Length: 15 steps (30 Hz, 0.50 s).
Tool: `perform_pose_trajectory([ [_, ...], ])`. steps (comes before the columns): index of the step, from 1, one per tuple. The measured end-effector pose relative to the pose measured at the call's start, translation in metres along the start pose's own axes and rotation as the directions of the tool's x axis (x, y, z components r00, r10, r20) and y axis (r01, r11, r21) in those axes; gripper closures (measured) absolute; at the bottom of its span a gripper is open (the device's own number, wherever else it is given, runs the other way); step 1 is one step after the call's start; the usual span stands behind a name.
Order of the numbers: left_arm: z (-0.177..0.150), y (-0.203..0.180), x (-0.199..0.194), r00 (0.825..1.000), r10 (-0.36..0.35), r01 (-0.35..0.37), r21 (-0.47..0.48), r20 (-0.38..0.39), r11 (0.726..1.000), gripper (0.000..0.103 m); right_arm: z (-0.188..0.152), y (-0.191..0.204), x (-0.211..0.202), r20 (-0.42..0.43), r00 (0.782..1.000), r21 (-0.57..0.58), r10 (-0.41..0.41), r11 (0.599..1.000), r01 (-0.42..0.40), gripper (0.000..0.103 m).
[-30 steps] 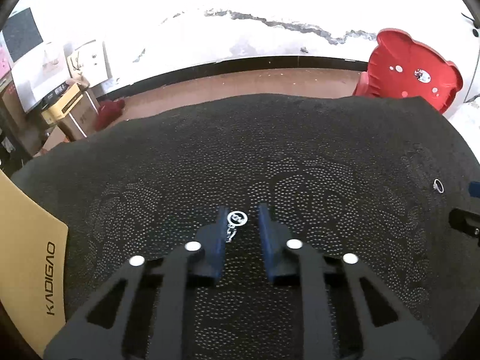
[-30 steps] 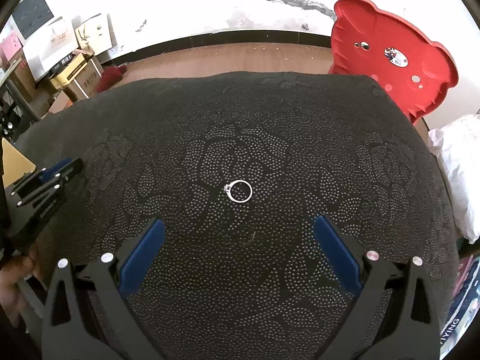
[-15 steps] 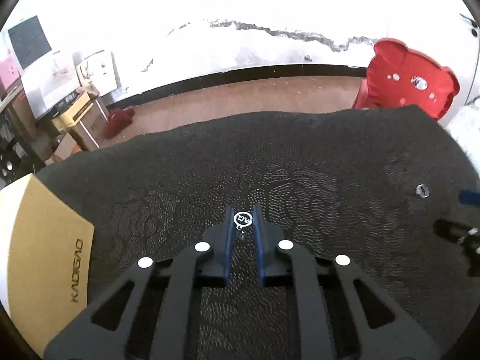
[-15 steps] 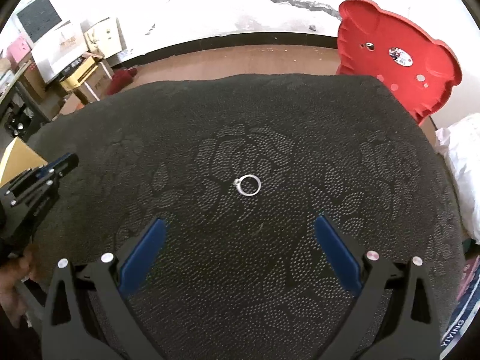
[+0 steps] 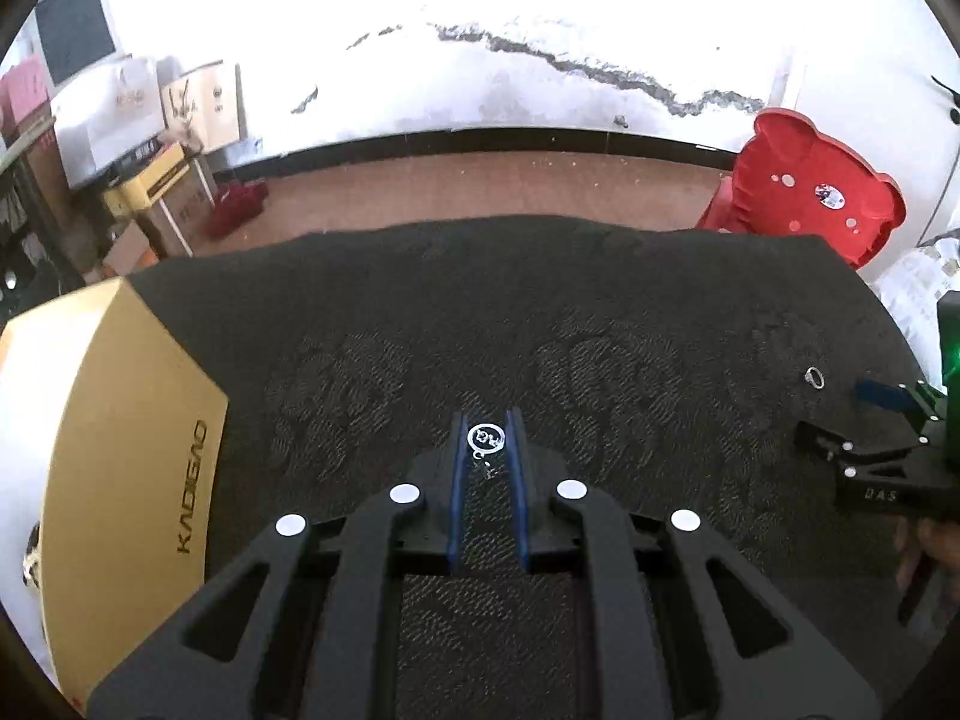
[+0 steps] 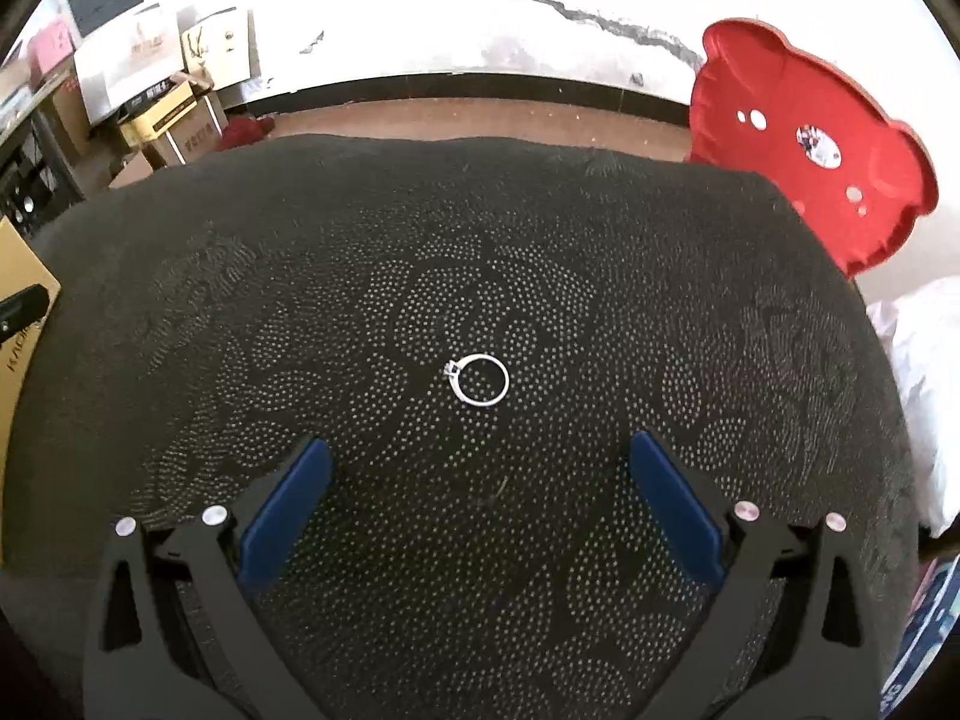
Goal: Organize jewelry
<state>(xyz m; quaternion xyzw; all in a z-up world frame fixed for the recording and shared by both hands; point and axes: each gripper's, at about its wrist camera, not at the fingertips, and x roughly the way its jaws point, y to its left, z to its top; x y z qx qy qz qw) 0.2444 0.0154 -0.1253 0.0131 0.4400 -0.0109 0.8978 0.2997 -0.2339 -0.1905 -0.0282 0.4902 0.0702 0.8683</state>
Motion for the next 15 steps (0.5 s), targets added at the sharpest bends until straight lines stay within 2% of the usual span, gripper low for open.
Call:
perform_pose_trajectory([
  [1,0.001,0.003,-0.001,1.000,0.001,-0.001,-0.001,0.000,1.000,0.090,0.002,-0.001,0.000,0.004,1.000,0.000,0.000,1.000,0.000,0.013],
  [3,0.001,0.008,-0.003,1.000,0.009,-0.009,-0.001,0.007,1.000,0.090,0.004,-0.001,-0.002,0.010,1.000,0.006,-0.001,1.000,0.001,0.032],
  [4,0.000,0.009,-0.004,1.000,0.014,-0.014,0.001,0.010,1.000,0.090,0.006,-0.002,-0.003,0.011,1.000,0.009,0.001,1.000,-0.001,0.036],
  [7,-0.001,0.010,-0.003,1.000,0.018,-0.018,0.007,0.006,1.000,0.090,0.008,-0.006,-0.004,0.020,1.000,0.017,0.007,1.000,-0.008,0.058],
  [8,-0.002,0.009,-0.002,1.000,0.015,-0.015,0.010,-0.002,1.000,0.090,0.008,-0.007,-0.005,0.024,1.000,0.014,0.004,1.000,-0.005,0.072],
  [9,-0.003,0.009,-0.001,1.000,0.016,-0.016,0.012,-0.006,1.000,0.090,0.008,-0.006,-0.004,0.022,1.000,0.014,0.014,1.000,-0.014,0.080],
  [10,-0.003,0.008,0.000,1.000,0.015,-0.015,0.015,-0.010,1.000,0.090,0.009,-0.005,-0.004,0.021,1.000,0.010,0.008,1.000,-0.008,0.080],
  [12,-0.003,0.007,0.000,1.000,0.011,-0.010,0.017,-0.017,1.000,0.090,0.009,-0.001,-0.004,0.018,1.000,-0.008,0.011,1.000,-0.011,0.089],
  [15,-0.004,0.005,-0.002,1.000,0.005,-0.005,0.025,-0.012,1.000,0.090,0.008,0.007,-0.004,0.020,1.000,-0.026,0.003,1.000,-0.002,0.095],
])
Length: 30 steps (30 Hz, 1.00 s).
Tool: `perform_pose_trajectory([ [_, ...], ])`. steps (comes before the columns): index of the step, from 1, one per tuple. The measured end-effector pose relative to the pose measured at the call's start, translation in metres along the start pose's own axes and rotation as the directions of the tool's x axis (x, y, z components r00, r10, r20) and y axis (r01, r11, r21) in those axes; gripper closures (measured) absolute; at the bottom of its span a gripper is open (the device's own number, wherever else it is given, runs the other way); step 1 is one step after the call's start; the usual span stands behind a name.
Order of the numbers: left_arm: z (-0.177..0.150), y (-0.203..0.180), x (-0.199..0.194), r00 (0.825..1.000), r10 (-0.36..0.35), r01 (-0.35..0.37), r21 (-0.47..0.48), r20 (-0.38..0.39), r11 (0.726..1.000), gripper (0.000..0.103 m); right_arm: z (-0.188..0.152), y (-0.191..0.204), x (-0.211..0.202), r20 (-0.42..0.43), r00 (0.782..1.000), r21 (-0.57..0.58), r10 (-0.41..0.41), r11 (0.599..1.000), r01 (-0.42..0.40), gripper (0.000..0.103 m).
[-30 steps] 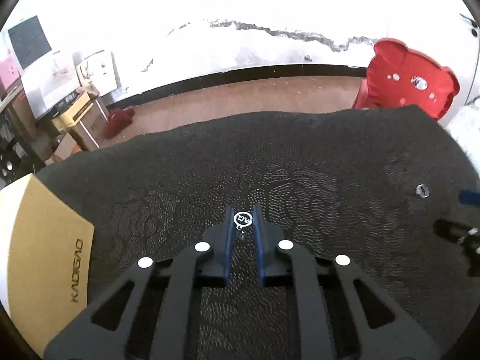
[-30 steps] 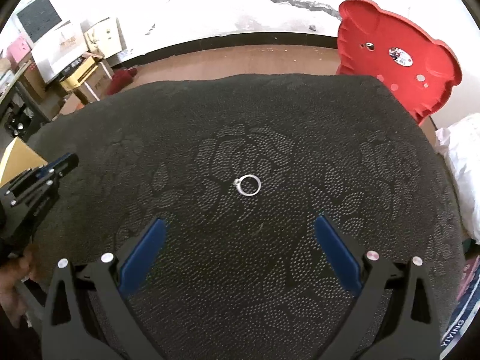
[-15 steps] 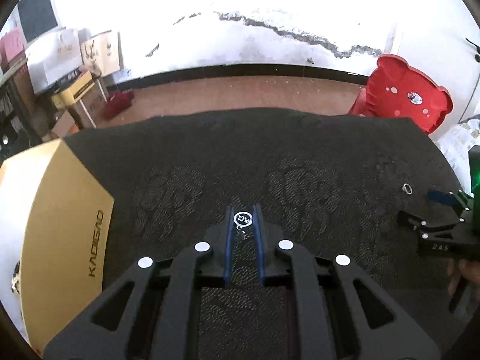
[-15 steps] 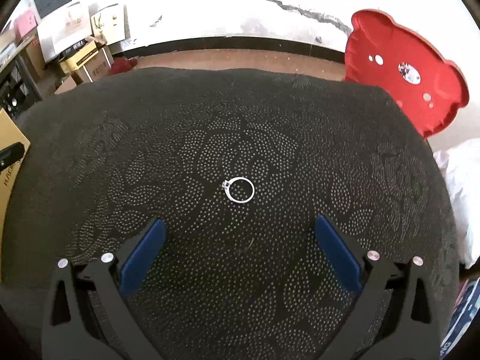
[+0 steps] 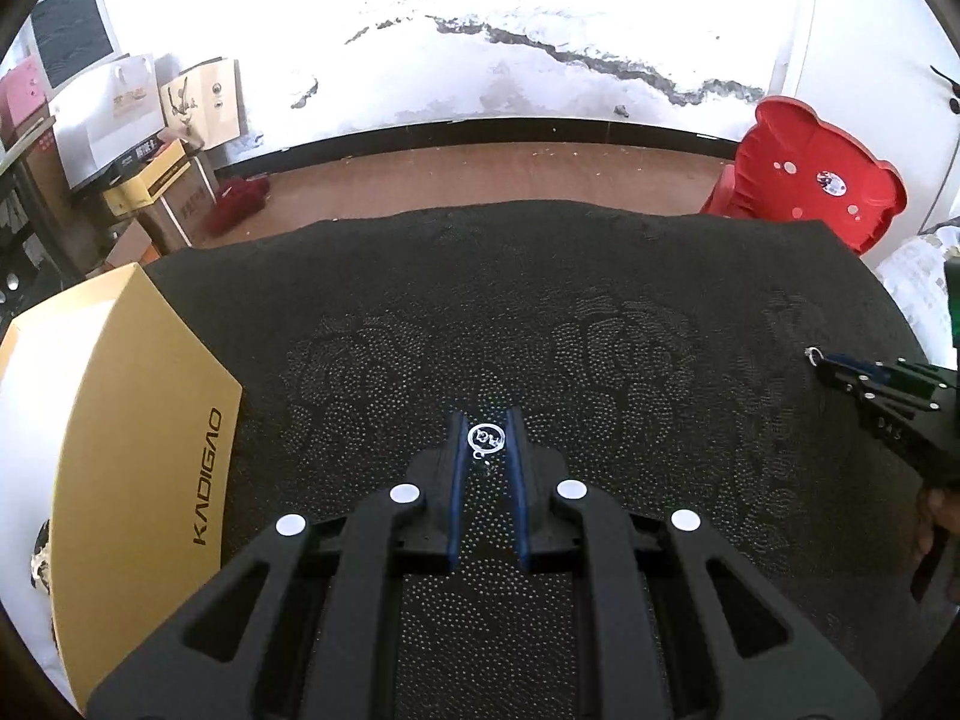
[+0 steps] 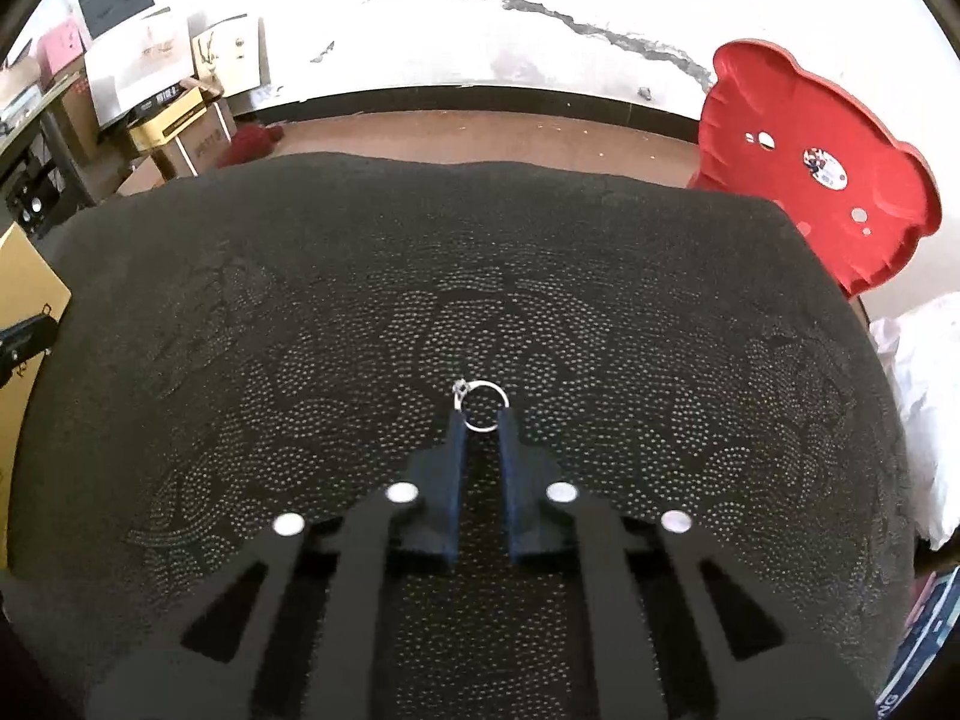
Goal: Organize jewelry
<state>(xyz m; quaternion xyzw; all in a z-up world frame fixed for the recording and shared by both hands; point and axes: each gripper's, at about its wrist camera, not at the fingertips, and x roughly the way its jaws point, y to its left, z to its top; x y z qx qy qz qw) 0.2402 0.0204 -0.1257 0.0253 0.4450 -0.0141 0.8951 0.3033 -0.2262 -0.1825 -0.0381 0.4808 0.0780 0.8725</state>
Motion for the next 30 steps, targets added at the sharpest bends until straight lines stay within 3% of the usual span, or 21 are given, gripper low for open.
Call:
perform_pose_trajectory([
  [16,0.000,-0.001,0.000,1.000,-0.005,0.005,0.003,-0.007,1.000,0.090,0.004,-0.002,0.001,-0.020,1.000,0.030,-0.002,1.000,0.003,0.096],
  [17,-0.001,-0.002,0.000,1.000,-0.006,0.006,0.004,-0.009,1.000,0.090,0.004,-0.001,0.001,-0.024,1.000,0.026,-0.010,1.000,0.011,0.091],
  [19,-0.001,-0.001,0.001,1.000,-0.006,0.006,0.006,-0.011,1.000,0.090,0.004,0.000,0.001,-0.024,0.999,0.018,-0.041,0.999,0.041,0.051],
  [20,-0.001,-0.001,0.002,1.000,-0.007,0.007,0.005,-0.014,1.000,0.090,0.002,-0.001,0.002,-0.027,0.999,0.024,-0.029,0.999,0.030,0.014],
  [21,0.000,0.000,0.002,1.000,-0.006,0.006,0.004,-0.014,1.000,0.090,0.000,-0.002,0.004,-0.028,0.999,0.027,-0.020,0.999,0.021,0.010],
  [25,0.000,-0.001,0.003,1.000,-0.009,0.009,0.004,-0.016,1.000,0.090,0.001,-0.001,0.010,-0.036,0.999,0.039,-0.015,0.999,0.017,0.011],
  [30,-0.003,-0.002,0.004,1.000,-0.014,0.014,0.007,-0.023,1.000,0.090,0.006,0.002,0.007,-0.019,1.000,0.039,-0.006,0.999,0.007,0.045],
])
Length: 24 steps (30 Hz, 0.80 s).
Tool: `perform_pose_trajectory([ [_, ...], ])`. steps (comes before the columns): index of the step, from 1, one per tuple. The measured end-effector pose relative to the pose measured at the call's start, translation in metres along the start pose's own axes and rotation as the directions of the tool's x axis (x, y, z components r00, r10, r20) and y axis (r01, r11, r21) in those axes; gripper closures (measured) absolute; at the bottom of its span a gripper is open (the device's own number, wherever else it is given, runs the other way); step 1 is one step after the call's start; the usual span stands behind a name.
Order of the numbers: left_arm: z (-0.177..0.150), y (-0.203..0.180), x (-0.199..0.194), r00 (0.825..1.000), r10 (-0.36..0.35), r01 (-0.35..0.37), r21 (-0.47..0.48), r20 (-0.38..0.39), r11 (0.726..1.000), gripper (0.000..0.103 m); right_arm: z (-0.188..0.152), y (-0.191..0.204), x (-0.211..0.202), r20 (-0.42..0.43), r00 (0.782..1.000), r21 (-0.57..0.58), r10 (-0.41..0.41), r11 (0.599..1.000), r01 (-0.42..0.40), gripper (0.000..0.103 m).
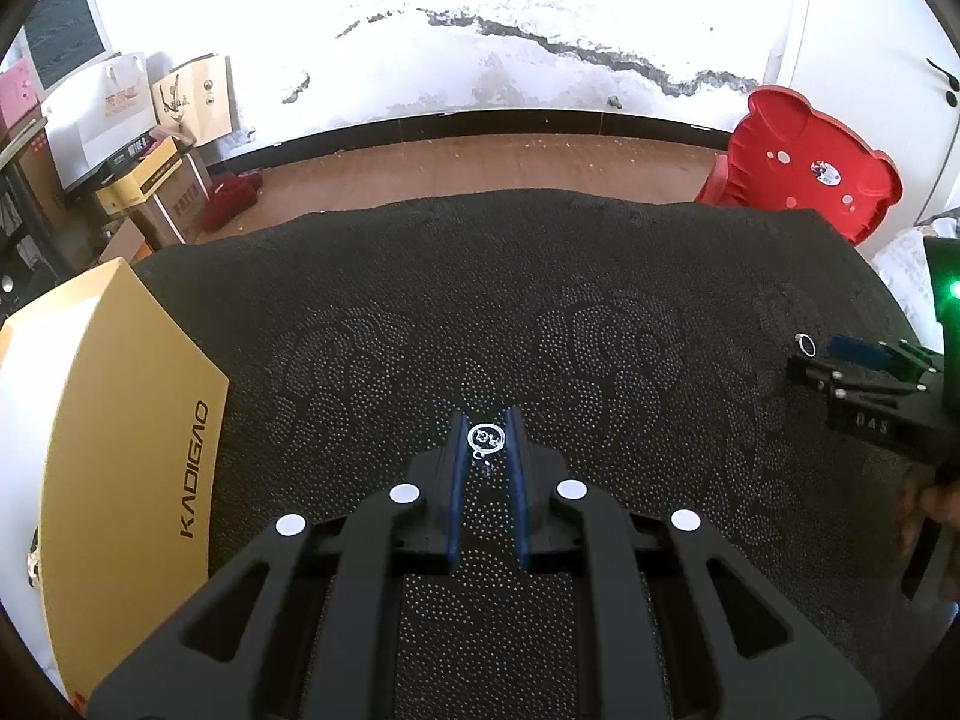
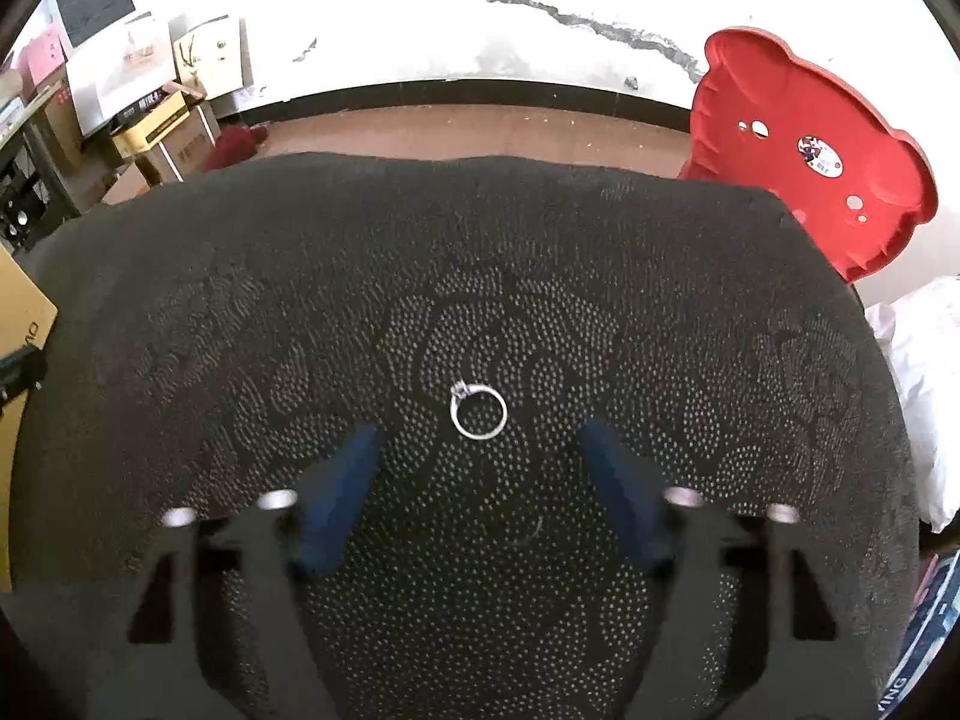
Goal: Organize jewelry
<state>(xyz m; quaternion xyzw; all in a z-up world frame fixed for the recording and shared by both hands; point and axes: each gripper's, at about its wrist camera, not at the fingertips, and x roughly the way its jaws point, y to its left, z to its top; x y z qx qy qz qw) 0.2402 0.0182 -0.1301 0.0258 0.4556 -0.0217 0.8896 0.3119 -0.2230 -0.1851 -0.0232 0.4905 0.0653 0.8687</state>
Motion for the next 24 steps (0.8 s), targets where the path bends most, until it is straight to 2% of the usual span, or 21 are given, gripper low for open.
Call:
perform_pose_trajectory([
  [1,0.000,0.000,0.000,1.000,-0.001,0.001,0.001,0.000,1.000,0.090,0.001,0.001,0.000,0.002,1.000,-0.002,0.003,1.000,-0.003,0.046],
  [4,0.000,-0.001,-0.001,1.000,-0.004,0.004,0.003,0.001,1.000,0.090,0.003,-0.001,-0.001,0.004,1.000,0.001,0.008,1.000,-0.008,0.066],
  [5,0.000,-0.001,-0.001,1.000,-0.004,0.004,0.004,0.000,1.000,0.090,0.004,-0.002,-0.001,0.000,1.000,0.010,0.016,1.000,-0.016,0.078],
  [7,0.000,-0.001,-0.001,1.000,-0.005,0.005,0.005,0.000,1.000,0.090,0.005,-0.004,-0.001,-0.004,1.000,0.014,0.009,1.000,-0.009,0.084],
  [16,-0.001,-0.004,0.000,1.000,-0.002,0.002,0.009,-0.003,1.000,0.090,0.002,0.006,-0.009,0.010,1.000,-0.002,-0.005,1.000,0.005,0.086],
  [17,-0.001,-0.005,-0.001,1.000,-0.002,0.002,0.011,-0.002,1.000,0.090,0.003,0.008,-0.011,0.014,1.000,-0.006,-0.002,1.000,0.002,0.096],
  [18,-0.002,-0.006,-0.002,1.000,-0.002,0.002,0.013,-0.002,1.000,0.090,0.003,0.009,-0.013,0.014,1.000,-0.006,0.000,1.000,0.000,0.103],
  [24,-0.001,-0.005,-0.010,1.000,0.004,-0.005,0.012,0.012,1.000,0.090,0.001,0.014,-0.022,0.014,1.000,-0.008,0.007,1.000,-0.007,0.103],
])
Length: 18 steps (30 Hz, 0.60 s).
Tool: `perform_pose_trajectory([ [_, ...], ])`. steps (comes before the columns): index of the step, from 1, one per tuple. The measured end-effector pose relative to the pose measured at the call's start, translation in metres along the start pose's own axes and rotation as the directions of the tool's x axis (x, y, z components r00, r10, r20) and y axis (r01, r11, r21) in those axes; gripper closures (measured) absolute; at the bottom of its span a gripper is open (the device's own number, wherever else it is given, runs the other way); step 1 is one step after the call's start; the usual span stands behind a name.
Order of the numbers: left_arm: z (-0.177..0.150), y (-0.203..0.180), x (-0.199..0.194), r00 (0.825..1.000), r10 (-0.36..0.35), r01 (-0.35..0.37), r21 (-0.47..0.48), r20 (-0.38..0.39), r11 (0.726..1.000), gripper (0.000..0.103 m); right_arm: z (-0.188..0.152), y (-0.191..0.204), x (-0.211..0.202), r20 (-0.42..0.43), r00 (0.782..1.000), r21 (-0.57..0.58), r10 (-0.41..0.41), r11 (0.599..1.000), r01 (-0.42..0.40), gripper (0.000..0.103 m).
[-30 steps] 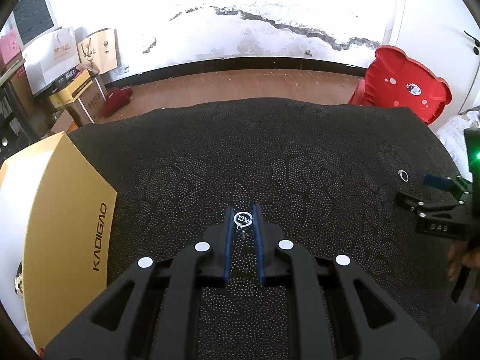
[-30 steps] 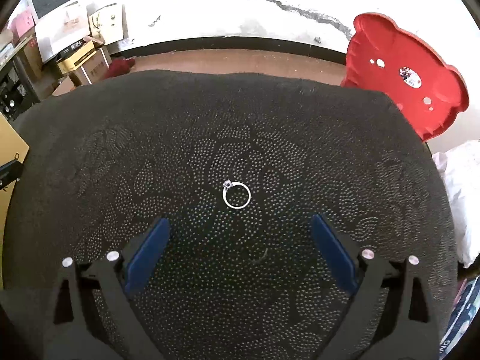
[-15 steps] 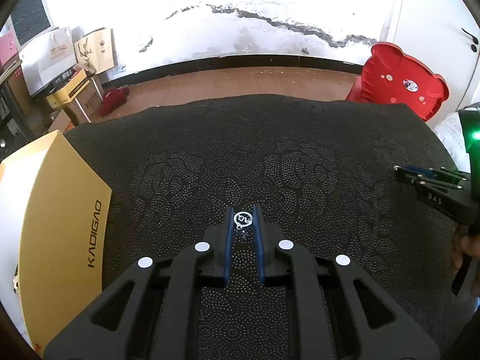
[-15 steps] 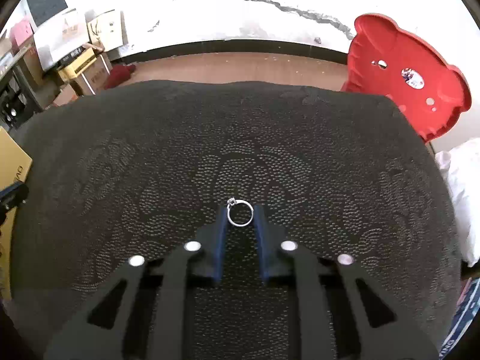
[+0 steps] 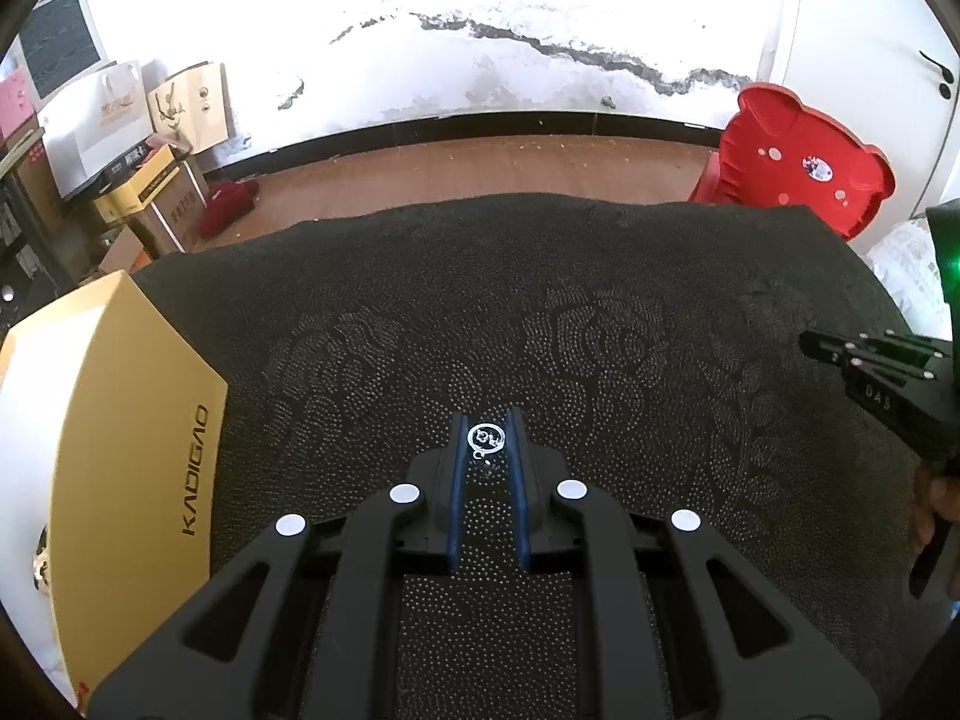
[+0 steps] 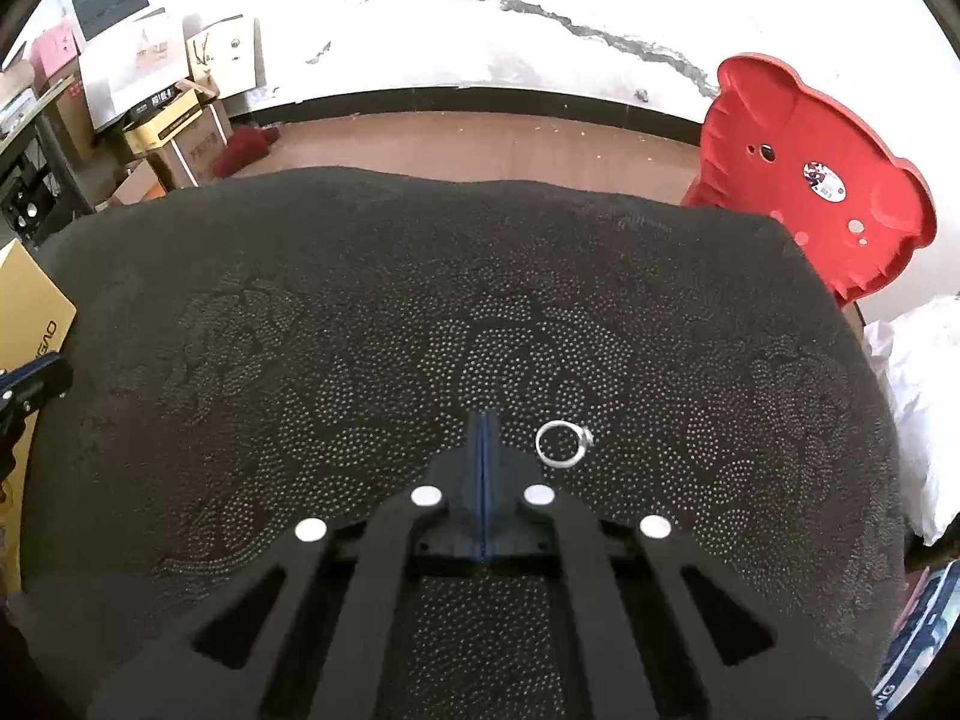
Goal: Organize jewelry
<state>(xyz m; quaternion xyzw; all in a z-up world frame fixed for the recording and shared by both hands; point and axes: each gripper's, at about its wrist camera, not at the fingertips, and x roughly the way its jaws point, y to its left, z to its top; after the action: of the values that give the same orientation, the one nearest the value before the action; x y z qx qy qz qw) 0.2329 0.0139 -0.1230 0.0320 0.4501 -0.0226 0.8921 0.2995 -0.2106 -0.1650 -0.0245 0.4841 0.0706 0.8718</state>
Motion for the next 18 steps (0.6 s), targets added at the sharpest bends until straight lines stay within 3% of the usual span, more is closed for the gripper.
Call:
perform_pose_trajectory([
  [7,-0.003,-0.004,-0.004,1.000,-0.011,0.011,0.009,0.003,1.000,0.090,-0.011,-0.012,-0.016,0.030,1.000,-0.015,-0.006,1.000,0.007,0.101],
  [8,-0.003,-0.005,-0.003,1.000,-0.012,0.012,0.014,0.001,1.000,0.090,-0.015,-0.015,-0.019,0.027,1.000,-0.031,-0.006,0.999,0.007,0.094],
  [10,-0.003,-0.005,0.001,1.000,-0.018,0.018,0.018,-0.009,1.000,0.090,-0.021,-0.028,-0.030,0.047,0.999,-0.038,-0.019,0.999,0.021,0.067],
  [11,-0.003,-0.004,0.002,1.000,-0.020,0.020,0.016,-0.014,1.000,0.090,-0.024,-0.035,-0.037,0.070,0.997,-0.040,-0.030,0.999,0.033,0.045],
  [12,-0.003,-0.003,0.004,1.000,-0.021,0.021,0.016,-0.016,1.000,0.090,-0.025,-0.042,-0.043,0.096,0.995,-0.038,-0.040,0.998,0.044,0.032],
  [14,-0.001,-0.003,0.008,1.000,-0.016,0.017,0.020,-0.022,1.000,0.090,-0.021,-0.061,-0.045,0.136,0.990,0.024,-0.041,0.999,0.038,0.025],
  [18,-0.001,-0.007,0.015,0.999,-0.015,0.015,0.012,-0.037,1.000,0.090,-0.010,-0.059,-0.012,0.069,0.998,0.037,-0.002,0.999,0.000,0.025],
])
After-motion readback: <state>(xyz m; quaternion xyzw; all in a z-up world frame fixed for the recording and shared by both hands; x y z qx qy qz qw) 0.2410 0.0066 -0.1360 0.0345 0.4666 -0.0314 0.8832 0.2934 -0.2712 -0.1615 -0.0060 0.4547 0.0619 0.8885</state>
